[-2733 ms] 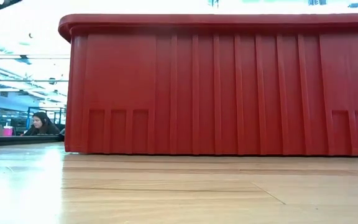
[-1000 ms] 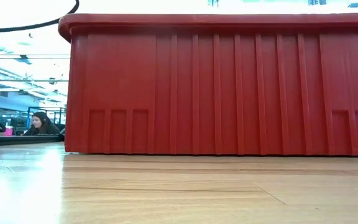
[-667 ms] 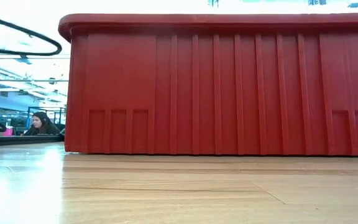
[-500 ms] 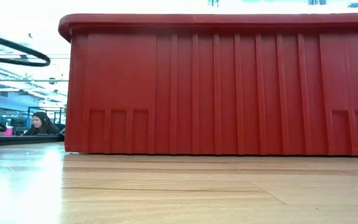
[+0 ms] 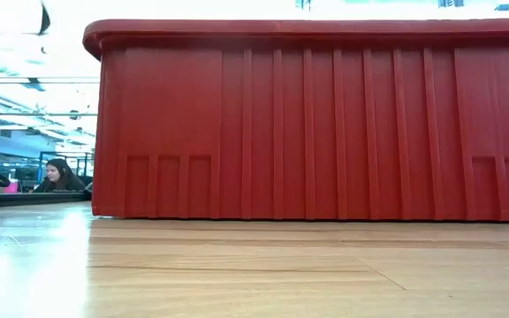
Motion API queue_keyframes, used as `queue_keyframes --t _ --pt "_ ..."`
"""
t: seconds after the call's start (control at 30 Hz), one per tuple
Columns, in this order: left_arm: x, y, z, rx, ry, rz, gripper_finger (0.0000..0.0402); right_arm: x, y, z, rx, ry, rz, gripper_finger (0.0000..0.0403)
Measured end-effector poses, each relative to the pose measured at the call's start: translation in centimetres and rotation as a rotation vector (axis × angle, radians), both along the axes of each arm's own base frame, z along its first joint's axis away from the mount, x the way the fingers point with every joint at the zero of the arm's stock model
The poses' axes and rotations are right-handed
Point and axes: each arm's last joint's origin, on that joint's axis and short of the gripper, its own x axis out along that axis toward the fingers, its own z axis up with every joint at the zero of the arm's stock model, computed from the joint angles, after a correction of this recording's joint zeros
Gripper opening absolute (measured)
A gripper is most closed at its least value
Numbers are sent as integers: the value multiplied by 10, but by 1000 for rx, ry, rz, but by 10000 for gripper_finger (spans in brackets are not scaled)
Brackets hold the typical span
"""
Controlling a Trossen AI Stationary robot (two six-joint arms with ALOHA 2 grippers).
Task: Pick and place slides into bin
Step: Put the black slide into the red bin
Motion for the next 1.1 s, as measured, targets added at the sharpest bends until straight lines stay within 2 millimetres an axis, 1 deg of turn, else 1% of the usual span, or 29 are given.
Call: queue_keyframes --t 0.07,0.13,0.23,0.37,0.47,0.57,0.7,0.83,0.97,1.03,1.1 --pt "-1 1 16 -35 -80 -27 5 0 0 0 -3 1 -2 0" --pt "-3 4 32 -27 -171 -43 4 0 0 0 -4 1 -7 0" --pt "-8 12 58 32 -316 -64 4 0 -2 -1 18 13 -57 0" --pt "-15 26 80 168 -473 -92 3 0 -3 -1 21 18 -79 0" --pt "-12 38 95 266 -525 -45 5 -1 -4 1 2 9 -87 0" --pt "-6 50 111 327 -542 59 4 -4 -4 3 -2 -3 -83 0" --pt "10 65 146 327 -669 254 4 -9 -3 8 -92 -37 7 0" --pt "35 80 180 365 -780 412 2 -16 -2 11 -126 -49 86 0" --pt "65 95 208 449 -862 485 3 -20 -3 11 -140 -23 106 0" --pt "84 105 220 472 -905 491 2 -21 -3 11 -143 -15 106 0" --pt "107 117 228 443 -920 479 3 -22 -3 11 -152 -14 102 0"
